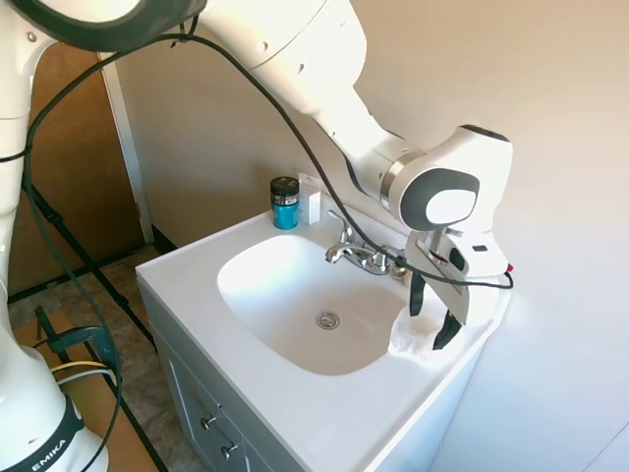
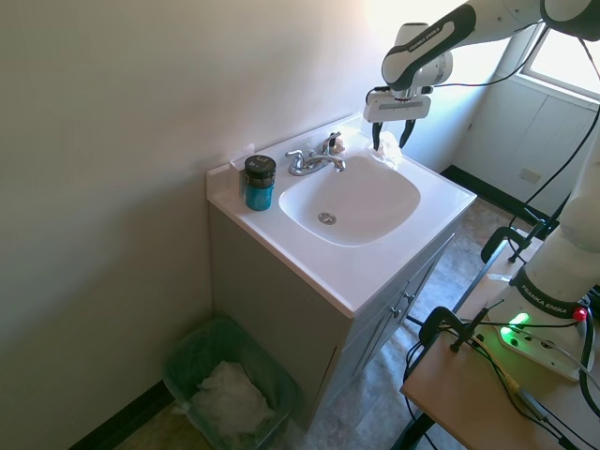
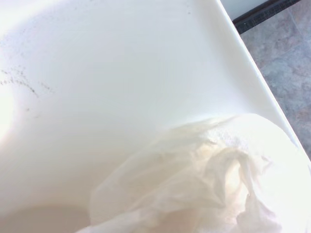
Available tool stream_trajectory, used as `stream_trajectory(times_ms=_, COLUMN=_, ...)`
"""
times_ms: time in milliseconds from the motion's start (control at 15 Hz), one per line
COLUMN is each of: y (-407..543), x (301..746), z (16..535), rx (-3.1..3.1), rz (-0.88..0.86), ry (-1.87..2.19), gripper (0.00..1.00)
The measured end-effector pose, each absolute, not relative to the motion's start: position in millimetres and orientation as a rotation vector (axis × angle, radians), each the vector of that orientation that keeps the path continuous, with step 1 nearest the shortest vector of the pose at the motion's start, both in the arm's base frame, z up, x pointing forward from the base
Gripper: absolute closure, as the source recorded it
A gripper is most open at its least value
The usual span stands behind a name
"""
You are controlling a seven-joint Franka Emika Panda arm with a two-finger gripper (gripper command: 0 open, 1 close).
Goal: Throw the tissue in the trash bin
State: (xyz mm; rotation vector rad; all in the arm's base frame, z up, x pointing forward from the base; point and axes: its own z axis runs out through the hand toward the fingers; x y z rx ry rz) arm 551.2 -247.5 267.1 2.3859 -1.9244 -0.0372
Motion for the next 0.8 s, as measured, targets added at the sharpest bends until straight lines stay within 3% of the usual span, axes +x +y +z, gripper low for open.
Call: stream_trajectory(times_ms=800, y=-246.6, x=560.2, z=246.1, rx=2.413, rz=-0.069, ry=-1.924, gripper=1.0)
